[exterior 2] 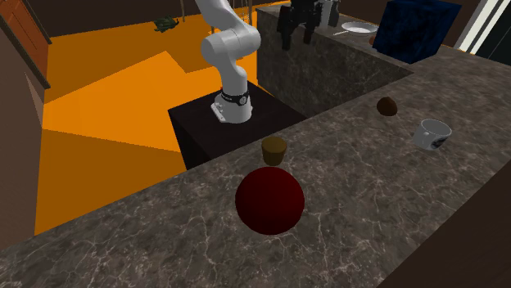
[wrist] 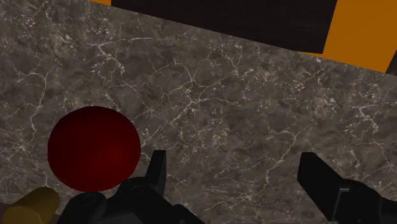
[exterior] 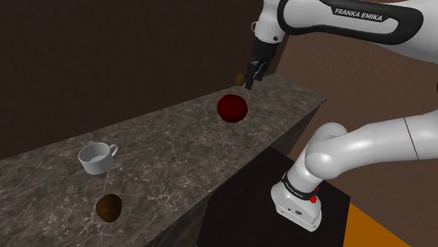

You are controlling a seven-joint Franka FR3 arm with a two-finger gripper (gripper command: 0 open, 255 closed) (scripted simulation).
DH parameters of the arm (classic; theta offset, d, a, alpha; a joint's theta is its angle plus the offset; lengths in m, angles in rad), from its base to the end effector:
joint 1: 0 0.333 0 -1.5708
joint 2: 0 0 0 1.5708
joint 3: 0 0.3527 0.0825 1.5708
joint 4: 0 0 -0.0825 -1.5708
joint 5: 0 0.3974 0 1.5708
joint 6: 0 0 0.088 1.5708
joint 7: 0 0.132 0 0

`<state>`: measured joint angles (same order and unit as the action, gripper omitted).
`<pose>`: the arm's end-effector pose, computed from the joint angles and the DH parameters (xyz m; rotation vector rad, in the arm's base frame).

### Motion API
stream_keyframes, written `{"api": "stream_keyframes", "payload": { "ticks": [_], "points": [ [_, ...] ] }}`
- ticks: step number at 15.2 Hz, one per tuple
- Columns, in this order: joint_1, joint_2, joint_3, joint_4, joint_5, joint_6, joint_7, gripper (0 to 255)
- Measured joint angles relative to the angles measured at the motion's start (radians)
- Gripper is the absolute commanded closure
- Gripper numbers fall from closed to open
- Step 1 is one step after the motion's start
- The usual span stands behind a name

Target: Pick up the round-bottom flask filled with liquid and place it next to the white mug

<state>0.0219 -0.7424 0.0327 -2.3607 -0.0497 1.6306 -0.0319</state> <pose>0.3126 0.0136 0.5814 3.0674 0.1239 0.0192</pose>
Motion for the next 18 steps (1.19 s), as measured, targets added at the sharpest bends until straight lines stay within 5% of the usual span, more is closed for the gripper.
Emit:
{"api": "stream_keyframes", "payload": {
  "ticks": [18],
  "points": [
    [-0.091,0.463,-0.25,0.236,-0.054,0.238,-0.265,0]
  ]
}}
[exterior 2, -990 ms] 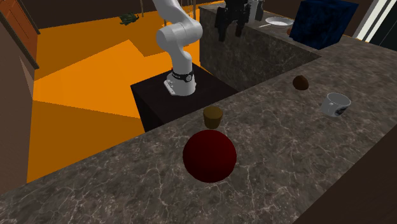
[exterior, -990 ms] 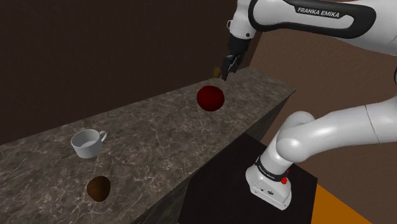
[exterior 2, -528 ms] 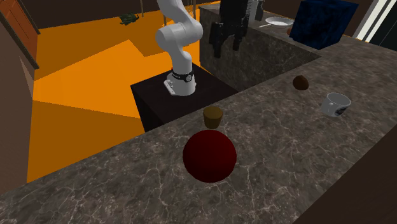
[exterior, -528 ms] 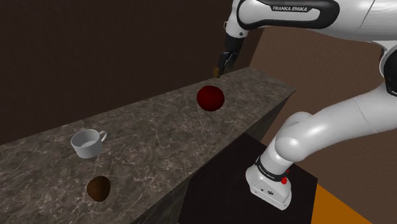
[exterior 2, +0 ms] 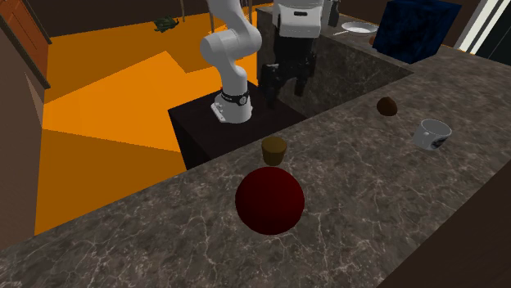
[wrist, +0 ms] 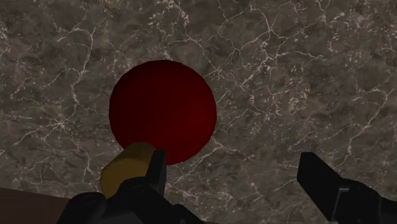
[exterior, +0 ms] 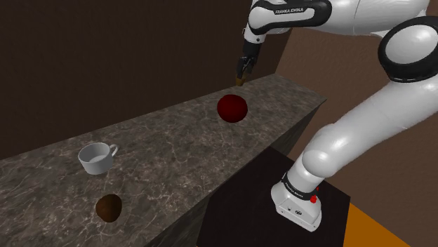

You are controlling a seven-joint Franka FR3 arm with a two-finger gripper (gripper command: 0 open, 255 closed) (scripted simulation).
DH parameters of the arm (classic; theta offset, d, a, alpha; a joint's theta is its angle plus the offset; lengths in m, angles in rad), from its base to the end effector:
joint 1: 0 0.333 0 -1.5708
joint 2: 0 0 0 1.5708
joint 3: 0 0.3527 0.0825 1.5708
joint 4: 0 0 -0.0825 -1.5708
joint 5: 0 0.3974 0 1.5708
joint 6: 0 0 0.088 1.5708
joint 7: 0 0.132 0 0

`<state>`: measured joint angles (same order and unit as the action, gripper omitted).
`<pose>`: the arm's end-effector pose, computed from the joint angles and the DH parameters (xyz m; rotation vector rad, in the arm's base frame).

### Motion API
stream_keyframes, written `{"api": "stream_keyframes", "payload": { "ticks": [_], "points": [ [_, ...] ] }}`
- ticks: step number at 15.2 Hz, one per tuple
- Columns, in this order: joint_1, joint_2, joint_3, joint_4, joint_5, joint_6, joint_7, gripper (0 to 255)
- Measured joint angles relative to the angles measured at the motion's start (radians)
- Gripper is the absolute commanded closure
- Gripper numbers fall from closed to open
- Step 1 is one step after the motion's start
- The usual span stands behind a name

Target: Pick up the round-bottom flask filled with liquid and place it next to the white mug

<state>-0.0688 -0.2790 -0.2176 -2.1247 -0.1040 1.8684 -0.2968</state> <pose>0.4549 -0.1532 0.5329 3.0973 0.0739 0.0080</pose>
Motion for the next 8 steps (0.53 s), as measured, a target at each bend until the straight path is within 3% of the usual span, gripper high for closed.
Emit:
{"api": "stream_keyframes", "payload": {
  "ticks": [8],
  "points": [
    [-0.04,0.272,-0.085,0.241,0.073,0.023,-0.138,0]
  ]
}}
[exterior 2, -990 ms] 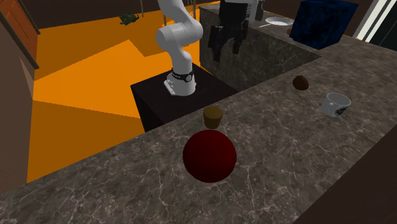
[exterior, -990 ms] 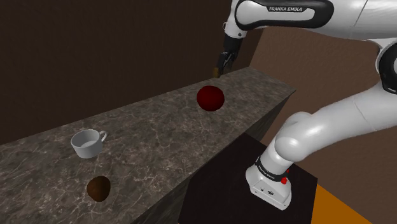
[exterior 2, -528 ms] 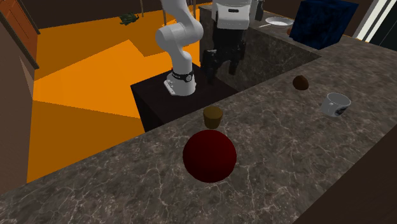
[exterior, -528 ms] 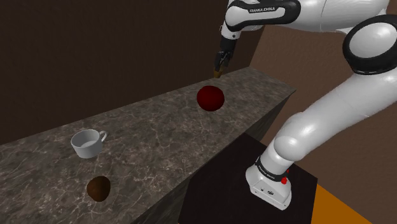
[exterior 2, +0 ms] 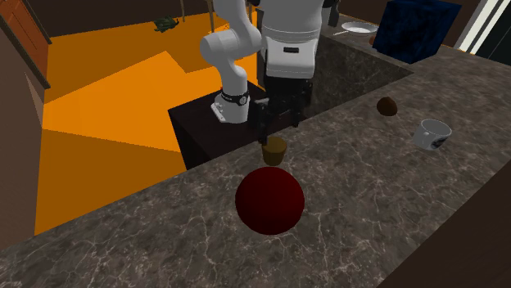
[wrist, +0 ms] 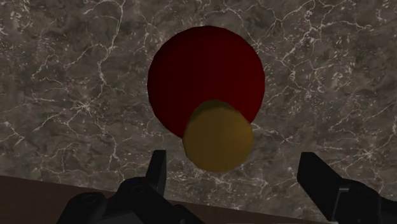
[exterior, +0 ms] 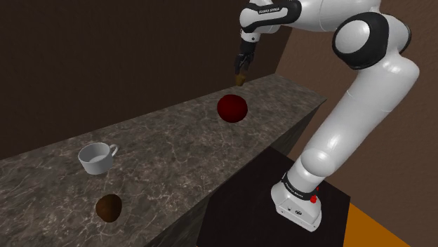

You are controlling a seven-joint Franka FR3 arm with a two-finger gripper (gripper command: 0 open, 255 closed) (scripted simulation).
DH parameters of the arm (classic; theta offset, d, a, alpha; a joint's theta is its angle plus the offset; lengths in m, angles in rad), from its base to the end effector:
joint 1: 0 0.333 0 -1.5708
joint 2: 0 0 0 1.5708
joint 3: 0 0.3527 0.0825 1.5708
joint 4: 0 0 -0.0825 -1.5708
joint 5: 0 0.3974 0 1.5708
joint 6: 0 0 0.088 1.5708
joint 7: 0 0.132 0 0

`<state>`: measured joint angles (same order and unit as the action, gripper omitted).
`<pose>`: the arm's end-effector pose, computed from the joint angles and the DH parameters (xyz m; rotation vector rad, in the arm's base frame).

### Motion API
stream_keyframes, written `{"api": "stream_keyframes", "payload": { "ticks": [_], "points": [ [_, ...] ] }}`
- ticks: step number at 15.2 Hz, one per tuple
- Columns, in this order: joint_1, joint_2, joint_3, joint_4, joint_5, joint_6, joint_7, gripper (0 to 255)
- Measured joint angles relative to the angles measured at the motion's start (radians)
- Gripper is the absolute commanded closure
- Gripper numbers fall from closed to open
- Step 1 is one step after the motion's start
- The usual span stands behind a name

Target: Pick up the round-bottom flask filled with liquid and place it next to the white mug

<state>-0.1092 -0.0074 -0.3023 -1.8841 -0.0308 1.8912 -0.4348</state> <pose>0.5244 -0.2326 0.5144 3.1107 0.0510 0.0028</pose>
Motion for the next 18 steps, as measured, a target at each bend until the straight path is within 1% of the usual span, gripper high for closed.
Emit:
{"api": "stream_keyframes", "payload": {
  "ticks": [2,8,14,15,18],
  "points": [
    [-0.004,0.025,-0.004,0.005,0.008,0.019,-0.008,0],
    [-0.007,0.044,-0.006,-0.056,0.014,0.098,-0.015,0],
    [-0.008,0.048,-0.007,-0.062,0.015,0.108,-0.017,0],
    [-0.008,0.048,-0.007,-0.062,0.015,0.108,-0.017,255],
    [-0.008,0.048,-0.007,-0.063,0.015,0.108,-0.017,255]
  ]
}}
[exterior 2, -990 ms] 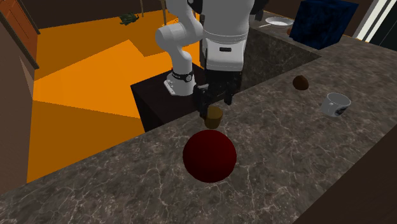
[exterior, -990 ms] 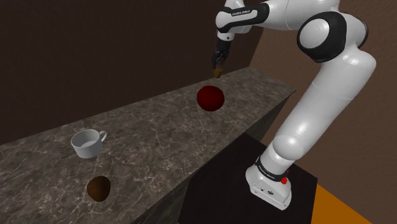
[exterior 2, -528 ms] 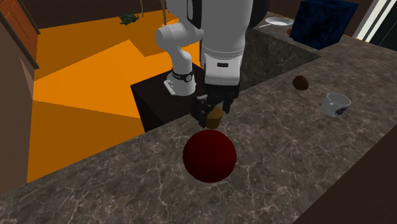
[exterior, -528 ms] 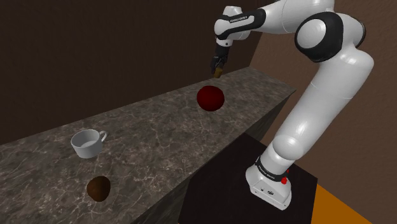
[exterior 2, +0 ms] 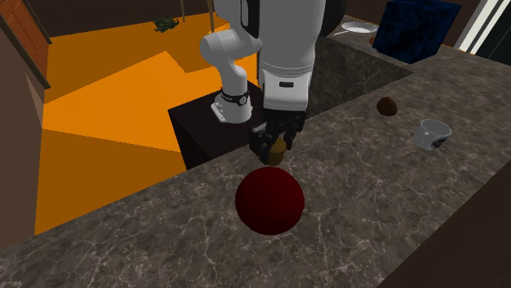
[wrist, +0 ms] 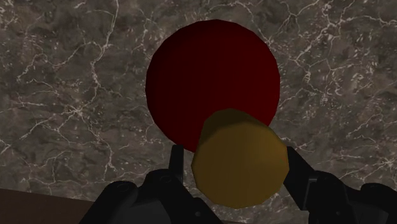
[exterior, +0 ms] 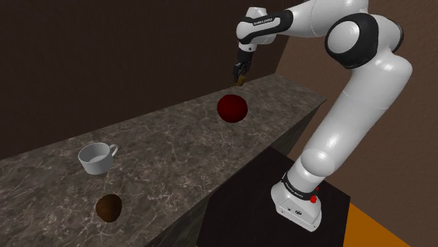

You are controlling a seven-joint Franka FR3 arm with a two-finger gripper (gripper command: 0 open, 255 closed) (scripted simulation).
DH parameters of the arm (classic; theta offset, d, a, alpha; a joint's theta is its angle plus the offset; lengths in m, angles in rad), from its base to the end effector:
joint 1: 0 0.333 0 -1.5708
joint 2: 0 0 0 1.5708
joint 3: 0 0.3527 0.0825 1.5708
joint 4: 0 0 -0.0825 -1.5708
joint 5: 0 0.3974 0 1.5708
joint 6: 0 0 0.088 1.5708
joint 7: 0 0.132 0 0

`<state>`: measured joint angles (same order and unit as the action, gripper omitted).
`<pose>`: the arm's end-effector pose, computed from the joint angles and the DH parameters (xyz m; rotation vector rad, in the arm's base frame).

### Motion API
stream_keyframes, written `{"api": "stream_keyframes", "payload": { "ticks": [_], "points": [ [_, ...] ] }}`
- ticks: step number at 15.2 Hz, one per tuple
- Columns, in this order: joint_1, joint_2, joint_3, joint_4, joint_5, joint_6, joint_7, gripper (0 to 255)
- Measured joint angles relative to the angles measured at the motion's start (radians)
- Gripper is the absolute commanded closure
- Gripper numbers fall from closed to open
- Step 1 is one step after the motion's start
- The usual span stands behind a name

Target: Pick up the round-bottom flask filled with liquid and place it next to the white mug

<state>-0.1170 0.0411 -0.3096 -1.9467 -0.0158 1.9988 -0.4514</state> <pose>0.5308 -0.2407 0.4666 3.1113 0.0491 0.0004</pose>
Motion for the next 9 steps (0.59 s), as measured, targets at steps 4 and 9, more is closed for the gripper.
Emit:
{"api": "stream_keyframes", "payload": {
  "ticks": [4,9],
  "points": [
    [0.0,0.0,0.0,0.0,0.0,0.0,0.0,255],
    [0.001,-0.005,0.0,0.009,-0.002,-0.016,0.002,255]
  ]
}}
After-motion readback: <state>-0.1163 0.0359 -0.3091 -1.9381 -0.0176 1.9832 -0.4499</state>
